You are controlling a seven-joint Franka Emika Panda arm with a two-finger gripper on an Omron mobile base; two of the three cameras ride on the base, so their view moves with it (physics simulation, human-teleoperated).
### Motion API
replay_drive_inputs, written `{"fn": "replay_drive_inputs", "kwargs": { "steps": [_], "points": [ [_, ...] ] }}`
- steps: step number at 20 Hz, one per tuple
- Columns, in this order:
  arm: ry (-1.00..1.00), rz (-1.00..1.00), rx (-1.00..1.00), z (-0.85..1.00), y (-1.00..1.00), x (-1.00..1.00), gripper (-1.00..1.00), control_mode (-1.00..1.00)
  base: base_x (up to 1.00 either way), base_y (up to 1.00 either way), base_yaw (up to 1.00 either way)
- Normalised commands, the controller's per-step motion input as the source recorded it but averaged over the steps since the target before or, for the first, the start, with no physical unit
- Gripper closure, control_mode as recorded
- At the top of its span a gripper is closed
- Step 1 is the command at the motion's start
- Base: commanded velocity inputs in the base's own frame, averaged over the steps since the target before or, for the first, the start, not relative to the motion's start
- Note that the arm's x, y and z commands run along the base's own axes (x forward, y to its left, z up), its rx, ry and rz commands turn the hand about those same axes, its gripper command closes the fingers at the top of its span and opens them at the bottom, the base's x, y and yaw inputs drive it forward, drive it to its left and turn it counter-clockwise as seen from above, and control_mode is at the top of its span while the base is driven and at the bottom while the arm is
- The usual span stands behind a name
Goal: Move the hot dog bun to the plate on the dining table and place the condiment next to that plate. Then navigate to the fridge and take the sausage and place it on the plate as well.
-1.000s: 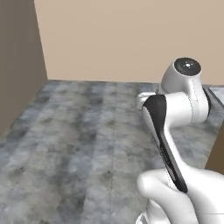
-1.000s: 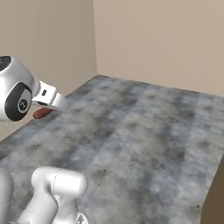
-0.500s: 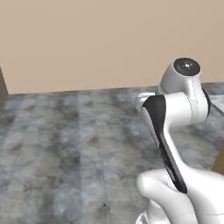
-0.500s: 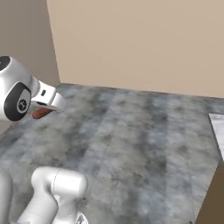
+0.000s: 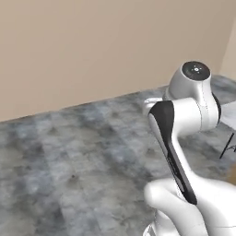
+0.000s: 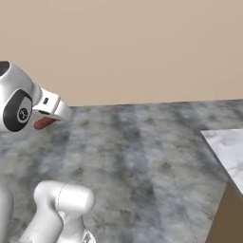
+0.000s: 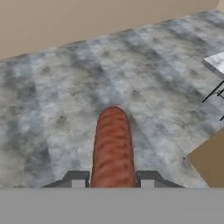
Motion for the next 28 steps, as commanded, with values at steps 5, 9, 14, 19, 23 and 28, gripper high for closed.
{"fn": "replay_drive_inputs", "kwargs": {
  "steps": [5, 9, 14, 19, 23, 28],
  "points": [
    [0.00, 0.00, 0.00, 0.00, 0.00, 0.00, 1.00, 1.00, 1.00, 0.61, -0.62],
    [0.00, 0.00, 0.00, 0.00, 0.00, 0.00, 1.00, 1.00, 0.92, 0.61, -0.65],
    [0.00, 0.00, 0.00, 0.00, 0.00, 0.00, 1.00, 1.00, 0.76, 0.64, -0.70],
    [0.00, 0.00, 0.00, 0.00, 0.00, 0.00, 1.00, 1.00, 0.63, 0.67, -0.71],
    [0.00, 0.00, 0.00, 0.00, 0.00, 0.00, 1.00, 1.00, 0.49, 0.71, -0.70],
    [0.00, 0.00, 0.00, 0.00, 0.00, 0.00, 1.00, 1.00, 0.41, 0.75, -0.70]
  ]
}}
